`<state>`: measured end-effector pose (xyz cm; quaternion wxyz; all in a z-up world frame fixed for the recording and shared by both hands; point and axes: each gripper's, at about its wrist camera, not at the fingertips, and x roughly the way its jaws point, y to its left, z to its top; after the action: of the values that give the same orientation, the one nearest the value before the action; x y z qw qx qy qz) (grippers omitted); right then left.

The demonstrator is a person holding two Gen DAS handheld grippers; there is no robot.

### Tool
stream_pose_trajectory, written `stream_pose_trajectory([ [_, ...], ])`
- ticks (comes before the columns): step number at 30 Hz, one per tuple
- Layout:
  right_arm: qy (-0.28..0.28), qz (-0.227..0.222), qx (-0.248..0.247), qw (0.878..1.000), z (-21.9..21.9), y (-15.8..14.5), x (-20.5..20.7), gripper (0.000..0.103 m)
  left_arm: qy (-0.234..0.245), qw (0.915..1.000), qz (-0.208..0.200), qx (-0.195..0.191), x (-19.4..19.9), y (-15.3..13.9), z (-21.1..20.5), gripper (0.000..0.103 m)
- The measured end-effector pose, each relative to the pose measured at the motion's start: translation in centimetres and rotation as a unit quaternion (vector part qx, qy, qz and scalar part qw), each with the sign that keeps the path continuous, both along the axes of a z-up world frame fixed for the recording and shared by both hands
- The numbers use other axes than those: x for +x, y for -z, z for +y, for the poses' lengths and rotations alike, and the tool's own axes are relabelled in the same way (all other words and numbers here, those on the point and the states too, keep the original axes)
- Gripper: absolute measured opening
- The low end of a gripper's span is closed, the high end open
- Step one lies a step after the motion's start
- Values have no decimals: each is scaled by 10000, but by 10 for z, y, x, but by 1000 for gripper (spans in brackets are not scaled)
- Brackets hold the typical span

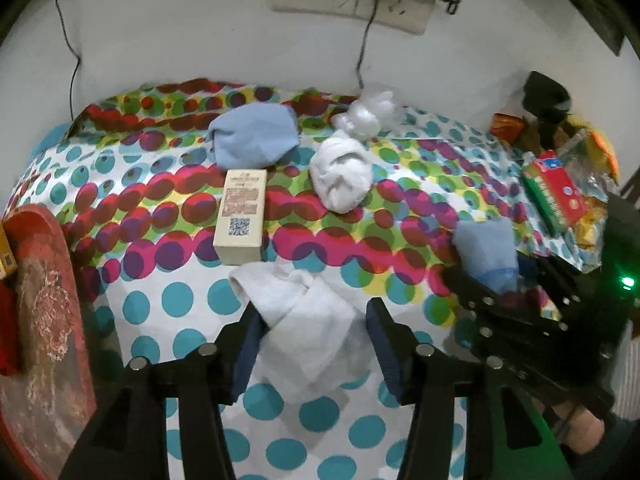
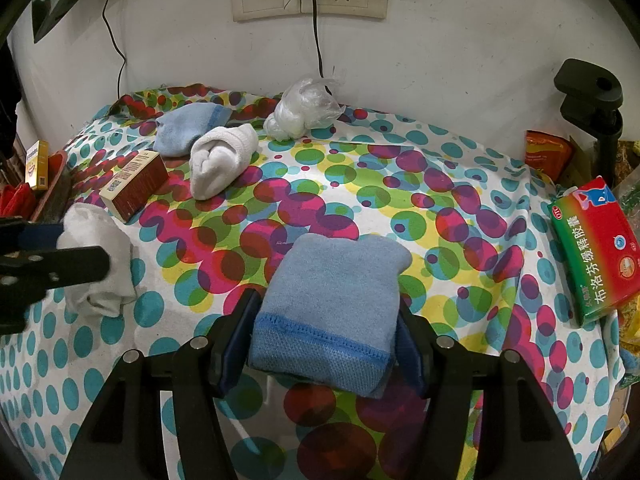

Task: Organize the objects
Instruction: 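Lift the white sock off the bed with the left gripper, then carry the white sock with the left gripper onto the red tray and release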

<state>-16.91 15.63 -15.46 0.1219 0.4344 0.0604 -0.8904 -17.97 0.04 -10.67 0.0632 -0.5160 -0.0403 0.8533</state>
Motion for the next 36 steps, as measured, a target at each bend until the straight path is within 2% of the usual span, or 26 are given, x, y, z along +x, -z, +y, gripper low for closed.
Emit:
stream_pose_trajectory([
  [5, -5, -1, 1, 10000, -1, 0, 0, 62, -332, 9994, -73, 76, -2, 16, -9, 53],
  [7, -3, -1, 1, 10000, 0, 0, 0, 62, -365, 9993, 44, 84, 0, 16, -9, 54],
  [14, -5, -2, 2, 10000, 0, 0, 0, 63, -111, 9985, 247, -472, 8, 18, 7, 52],
  [17, -7, -2, 4, 10000, 0, -1, 0, 63, -83, 9986, 287, -444, 12, 13, 7, 41],
  [19, -8, -2, 3, 10000, 0, 0, 0, 63, -27, 9990, 244, -364, 13, 10, 7, 39],
  [25, -14, -2, 2, 10000, 0, 0, 0, 63, -94, 9999, 66, -104, 18, 7, -1, 39],
  [36, -22, -1, 4, 10000, 1, 0, 0, 64, 23, 9993, 123, -340, 33, -6, -4, 39],
])
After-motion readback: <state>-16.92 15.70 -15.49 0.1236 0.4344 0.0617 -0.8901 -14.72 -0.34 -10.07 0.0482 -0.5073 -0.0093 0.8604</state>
